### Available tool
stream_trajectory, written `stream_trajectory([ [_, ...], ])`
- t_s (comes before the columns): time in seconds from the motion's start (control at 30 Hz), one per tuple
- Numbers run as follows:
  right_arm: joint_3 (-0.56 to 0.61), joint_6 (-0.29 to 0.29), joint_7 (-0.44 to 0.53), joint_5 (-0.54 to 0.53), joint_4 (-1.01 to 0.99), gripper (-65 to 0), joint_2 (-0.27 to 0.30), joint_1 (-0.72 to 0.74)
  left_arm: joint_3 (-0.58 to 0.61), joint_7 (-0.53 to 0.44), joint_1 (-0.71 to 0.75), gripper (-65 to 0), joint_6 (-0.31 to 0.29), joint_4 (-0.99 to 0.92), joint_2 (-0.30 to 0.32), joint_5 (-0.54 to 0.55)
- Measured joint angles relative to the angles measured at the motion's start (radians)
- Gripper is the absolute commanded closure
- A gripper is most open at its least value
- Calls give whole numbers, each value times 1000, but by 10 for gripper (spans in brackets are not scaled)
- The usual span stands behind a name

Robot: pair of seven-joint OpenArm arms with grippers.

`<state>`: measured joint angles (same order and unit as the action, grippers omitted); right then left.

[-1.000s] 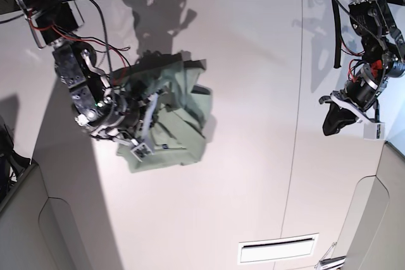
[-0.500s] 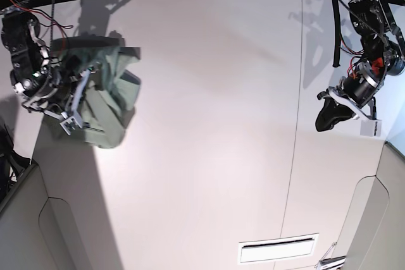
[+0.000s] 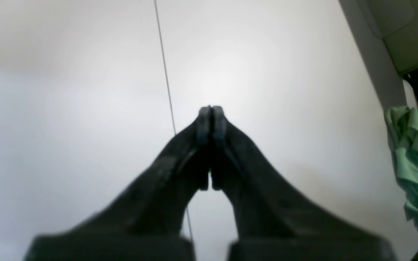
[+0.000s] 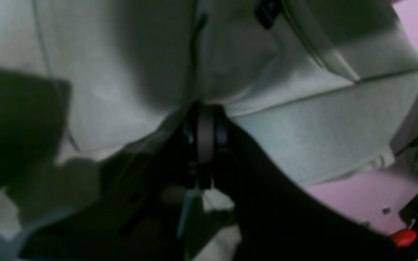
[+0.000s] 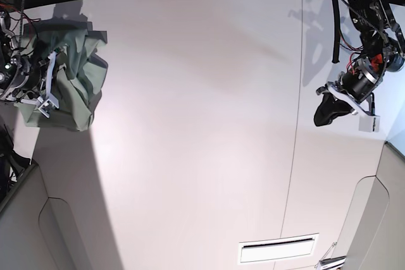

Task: Fold the T-shirt properly
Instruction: 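Carry the bundle with the right gripper toward the table corner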

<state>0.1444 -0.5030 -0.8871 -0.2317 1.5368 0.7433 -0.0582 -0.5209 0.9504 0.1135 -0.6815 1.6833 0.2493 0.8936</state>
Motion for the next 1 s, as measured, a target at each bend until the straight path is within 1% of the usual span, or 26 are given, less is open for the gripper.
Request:
stream_trajectory([
  [0.17, 2, 2, 0, -8, -1, 0, 18, 6, 0, 4, 0, 0, 0, 0, 0, 37],
  [0.23, 3, 48, -5, -40, 2, 0, 18, 22, 0, 4, 0, 0, 0, 0, 0, 43],
  [0.33, 8, 76, -42, -51, 27, 0, 15, 59, 0, 3, 0, 0, 0, 0, 0, 62],
  [0.5, 6, 147, -31, -56, 158, 0, 16, 172, 1, 4, 0, 0, 0, 0, 0, 61],
  [0.6, 5, 209, -35, -51, 245, 0, 16, 211, 0, 13, 0, 0, 0, 0, 0, 80],
  [0.7, 5, 214, -57, -45, 334, 0, 18, 207, -10, 122, 1, 0, 0, 42, -1, 159],
  [0.8, -1, 219, -74, -3, 409, 0, -2, 176, -40, 247, 10, 0, -4, 133, -3, 257],
  [0.83, -2, 220, -79, 11, 426, 0, -12, 150, -57, 269, 26, 0, -6, 173, -3, 282],
  [0.9, 1, 216, -94, 13, 456, 0, -35, 78, -104, 282, 88, 0, -5, 262, -1, 325],
  [1.0, 3, 215, -114, 54, 507, 0, -48, -37, -183, 289, 212, 0, -7, 375, 0, 343],
])
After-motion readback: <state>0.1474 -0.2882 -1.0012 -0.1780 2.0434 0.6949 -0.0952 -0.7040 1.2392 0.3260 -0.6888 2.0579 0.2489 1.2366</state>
